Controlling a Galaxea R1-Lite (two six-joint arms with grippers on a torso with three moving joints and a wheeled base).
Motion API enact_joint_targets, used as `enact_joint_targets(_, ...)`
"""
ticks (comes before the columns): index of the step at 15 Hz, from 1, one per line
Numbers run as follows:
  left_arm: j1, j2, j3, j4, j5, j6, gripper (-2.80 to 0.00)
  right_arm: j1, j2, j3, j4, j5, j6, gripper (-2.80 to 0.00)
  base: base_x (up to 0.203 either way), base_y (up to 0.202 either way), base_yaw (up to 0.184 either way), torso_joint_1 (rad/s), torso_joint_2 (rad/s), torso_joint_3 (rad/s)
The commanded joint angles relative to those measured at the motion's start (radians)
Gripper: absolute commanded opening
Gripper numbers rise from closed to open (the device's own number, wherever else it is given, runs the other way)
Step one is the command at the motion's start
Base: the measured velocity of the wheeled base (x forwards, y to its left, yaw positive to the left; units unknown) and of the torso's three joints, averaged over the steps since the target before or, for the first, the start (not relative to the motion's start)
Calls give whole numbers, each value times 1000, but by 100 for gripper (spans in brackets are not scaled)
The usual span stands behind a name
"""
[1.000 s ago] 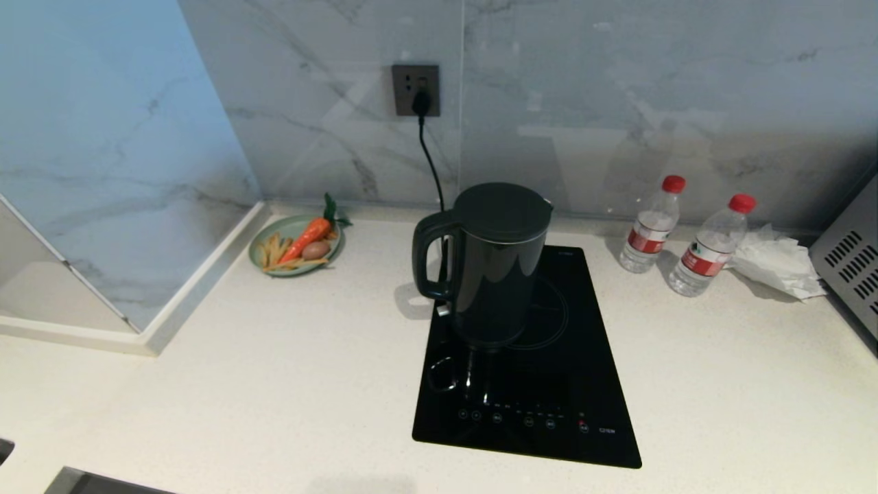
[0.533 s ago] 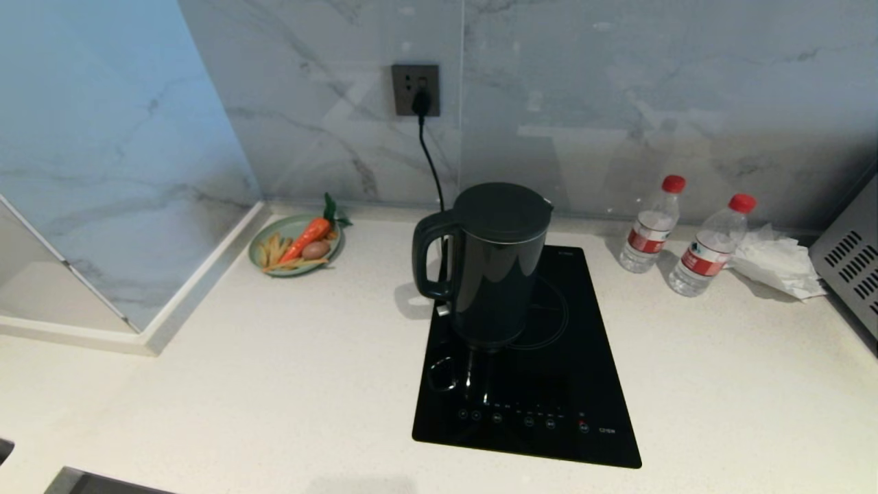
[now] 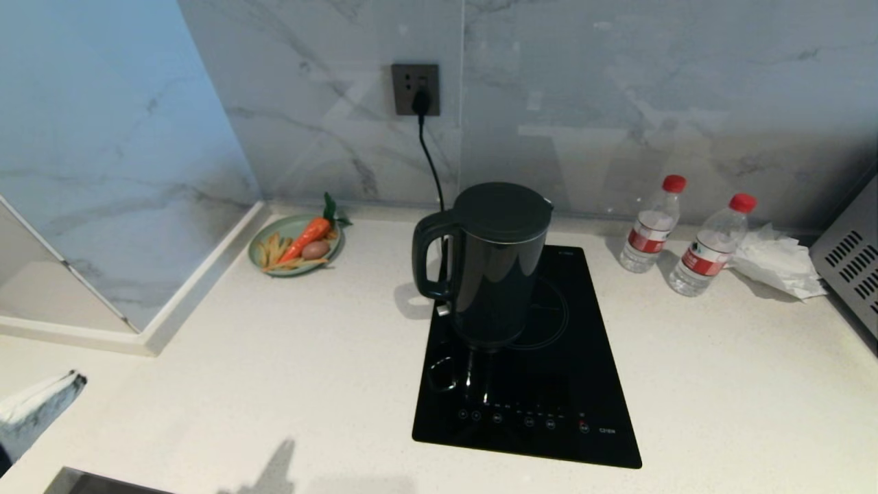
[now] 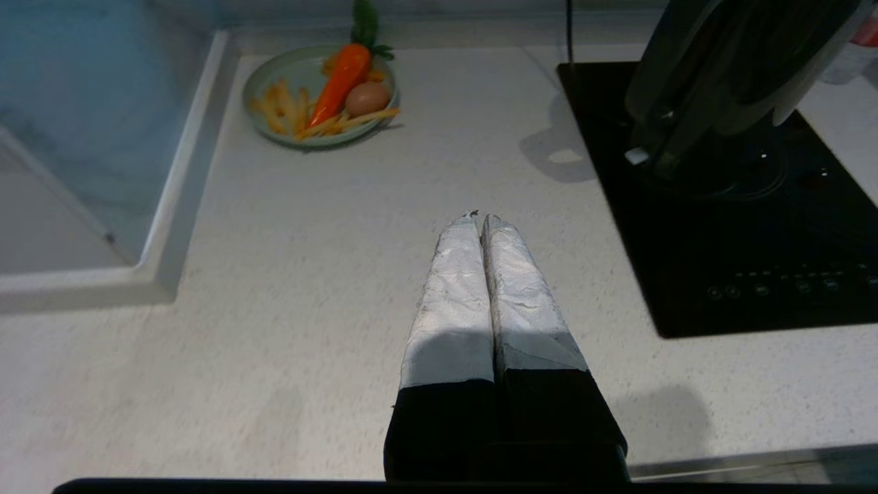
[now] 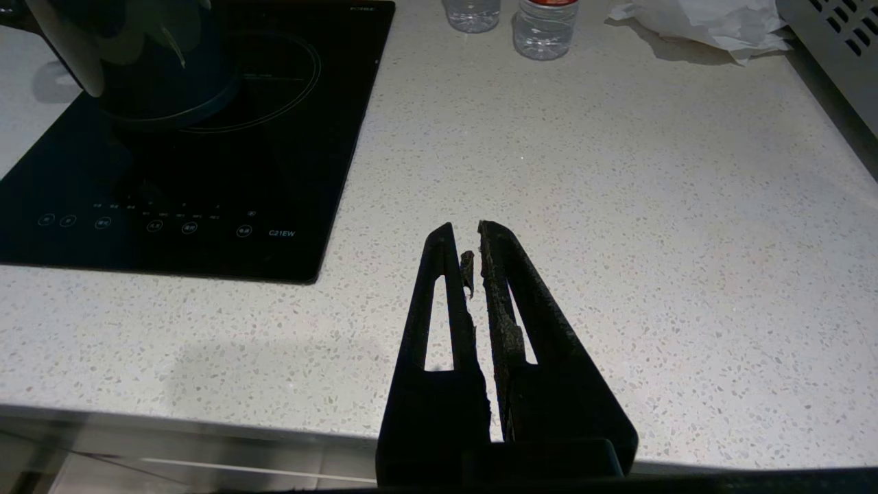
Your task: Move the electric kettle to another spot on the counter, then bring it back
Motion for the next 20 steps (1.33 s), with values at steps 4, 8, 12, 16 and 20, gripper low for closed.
enact_joint_targets(4,-369,429,-104,-214,128,-35,-280,0,0,0,-1,0,-1,-280,0,0,0,0,0,0)
enact_joint_targets(8,-653,640,-106,-430,396,-80,-280,0,0,0,-1,0,-1,-280,0,0,0,0,0,0)
enact_joint_targets(12,-782,692,-59,-523,472,-111,-280,0,0,0,-1,0,-1,-280,0,0,0,0,0,0)
enact_joint_targets(16,-811,824,-54,-525,509,-139,-280,0,0,-1,-1,0,-1,-280,0,0,0,0,0,0)
enact_joint_targets(20,-827,1081,-99,-611,562,-178,-280,0,0,0,-1,0,-1,-280,0,0,0,0,0,0)
